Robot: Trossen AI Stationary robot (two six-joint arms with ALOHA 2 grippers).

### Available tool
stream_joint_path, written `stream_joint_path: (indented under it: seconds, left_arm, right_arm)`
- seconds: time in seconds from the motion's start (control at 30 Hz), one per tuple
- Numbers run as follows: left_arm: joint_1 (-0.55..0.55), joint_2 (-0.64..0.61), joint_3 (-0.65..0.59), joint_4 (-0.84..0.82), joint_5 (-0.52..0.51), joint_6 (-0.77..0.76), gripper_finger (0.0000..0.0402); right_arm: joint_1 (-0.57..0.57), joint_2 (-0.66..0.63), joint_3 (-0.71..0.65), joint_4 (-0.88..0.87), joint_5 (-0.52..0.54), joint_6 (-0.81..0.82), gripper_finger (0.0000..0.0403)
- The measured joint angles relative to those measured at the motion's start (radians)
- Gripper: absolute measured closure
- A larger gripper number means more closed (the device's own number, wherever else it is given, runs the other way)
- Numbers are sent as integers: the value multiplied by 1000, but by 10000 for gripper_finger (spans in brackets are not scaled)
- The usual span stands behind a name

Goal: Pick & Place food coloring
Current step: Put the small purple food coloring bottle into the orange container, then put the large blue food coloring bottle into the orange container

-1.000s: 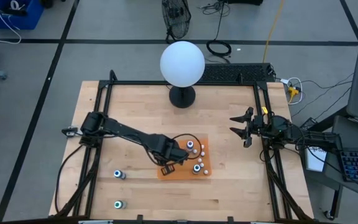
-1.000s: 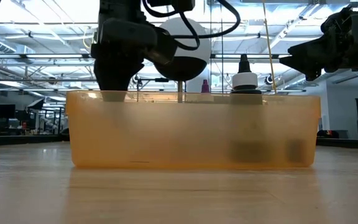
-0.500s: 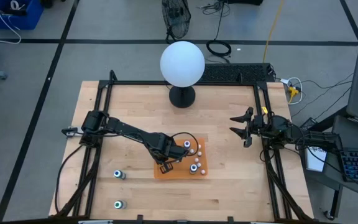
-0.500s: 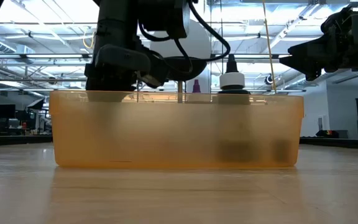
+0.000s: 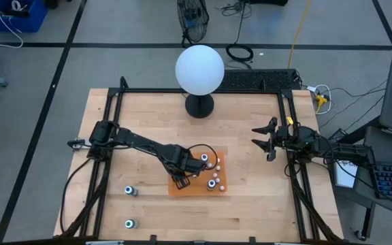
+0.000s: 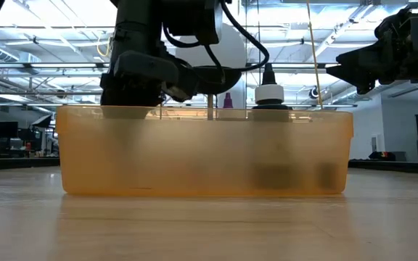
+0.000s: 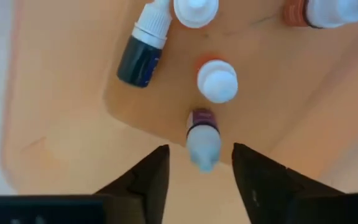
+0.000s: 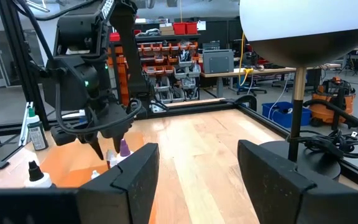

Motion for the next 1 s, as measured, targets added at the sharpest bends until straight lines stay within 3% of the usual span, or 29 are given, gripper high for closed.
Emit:
stream_joint_path:
  seconds: [0.17,0.4,0.57,0.7,0.8,1.0]
  left_arm:
    - [0,0,93,-80,-42,21,205]
    - [-44,-13,226,-360,-144,-54,211]
    - [-131,-114,156,-371,-117,-244,220]
    - [-203,-247,46,-293,-125,-489,216]
    - [-259,-324,-21,-234,-71,-636,210]
    - [-367,-396,-119,-342,11,-942,193]
  right_arm:
    - [0,0,0,0,0,0,195]
    - [0,0,0,0,0,0,195]
    - [0,0,0,0,0,0,195]
    - [0,0,0,0,0,0,195]
    - [0,0,0,0,0,0,195]
    - [0,0,0,0,0,0,195]
